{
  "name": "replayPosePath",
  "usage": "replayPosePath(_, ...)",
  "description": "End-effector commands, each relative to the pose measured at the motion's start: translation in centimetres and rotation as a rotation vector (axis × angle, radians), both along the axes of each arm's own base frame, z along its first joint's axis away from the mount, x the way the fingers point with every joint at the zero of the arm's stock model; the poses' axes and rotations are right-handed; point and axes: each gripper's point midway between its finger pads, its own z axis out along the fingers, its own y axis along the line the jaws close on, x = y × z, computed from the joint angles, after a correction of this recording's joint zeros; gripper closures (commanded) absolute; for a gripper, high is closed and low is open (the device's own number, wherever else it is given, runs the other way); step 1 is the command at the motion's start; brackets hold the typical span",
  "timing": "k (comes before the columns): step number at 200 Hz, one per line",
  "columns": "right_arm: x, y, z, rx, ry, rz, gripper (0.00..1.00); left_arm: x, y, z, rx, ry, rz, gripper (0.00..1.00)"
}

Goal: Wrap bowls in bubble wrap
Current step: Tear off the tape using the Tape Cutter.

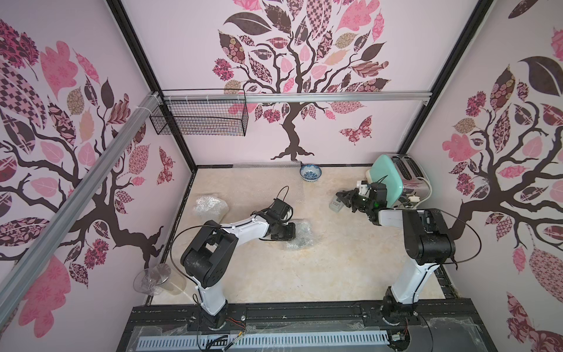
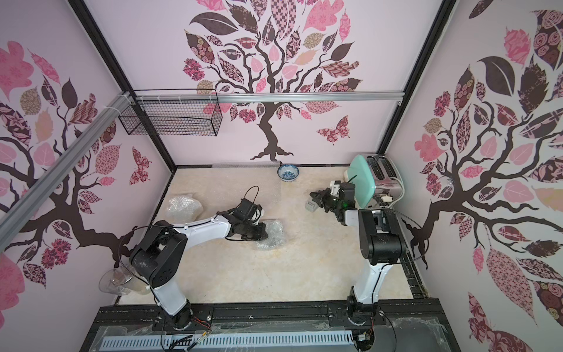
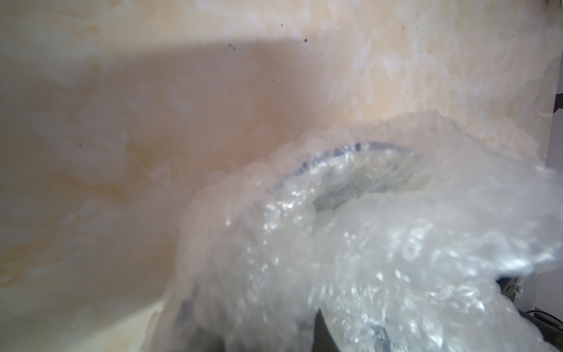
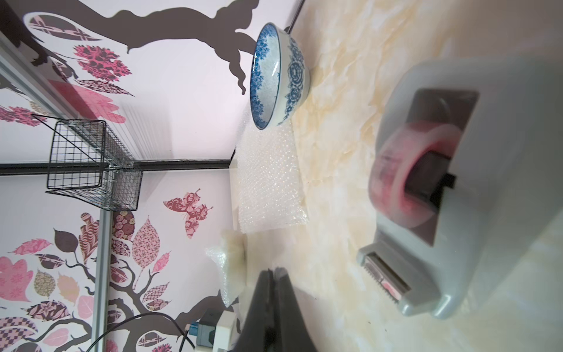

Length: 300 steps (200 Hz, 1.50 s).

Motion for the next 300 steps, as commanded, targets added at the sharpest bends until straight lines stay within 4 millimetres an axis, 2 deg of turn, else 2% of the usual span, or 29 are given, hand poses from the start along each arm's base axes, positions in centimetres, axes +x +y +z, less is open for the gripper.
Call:
replayPosePath(1, -0.8, 1.0, 1.3, 0.023, -0.021, 0.042, 1.00, -1.5, 1.2, -2.2, 0.068, 0.063, -0.014, 0.90)
replayPosePath(15, -1.2, 1.4, 1.1, 0.021, -0.013, 0.050, 1.00, -1.6, 1.3, -2.3, 0.070, 0.066, -0.015, 0.90)
replayPosePath(53, -2.4, 2.3, -1.1, -0.009, 0.036, 0.065, 1.00, -1.6, 1.3, -2.3, 0.069, 0.066, -0.017, 0.90)
replayPosePath(109, -4.1, 2.3, -5.8, -0.077, 0.136, 0.062, 1.00, -1.5, 1.1, -2.2, 0.064, 0.062, -0.020, 0.90)
replayPosePath(125, -4.4, 2.2, -7.7, -0.093, 0.174, 0.059, 1.00, -1.6, 1.2, -2.3, 0.065, 0.065, -0.019, 0.90)
replayPosePath(158, -4.5, 2.3, -10.3, -0.123, 0.222, 0.057, 1.00, -1.5, 1.1, -2.2, 0.063, 0.063, -0.020, 0.90)
replayPosePath(211, -4.8, 1.9, -12.1, -0.161, 0.270, 0.039, 1.00, -1.4, 0.9, -2.3, 0.058, 0.064, -0.024, 0.90)
replayPosePath(300, -5.3, 1.5, -13.6, -0.213, 0.337, 0.011, 1.00, -1.5, 0.9, -2.2, 0.051, 0.064, -0.026, 0.91)
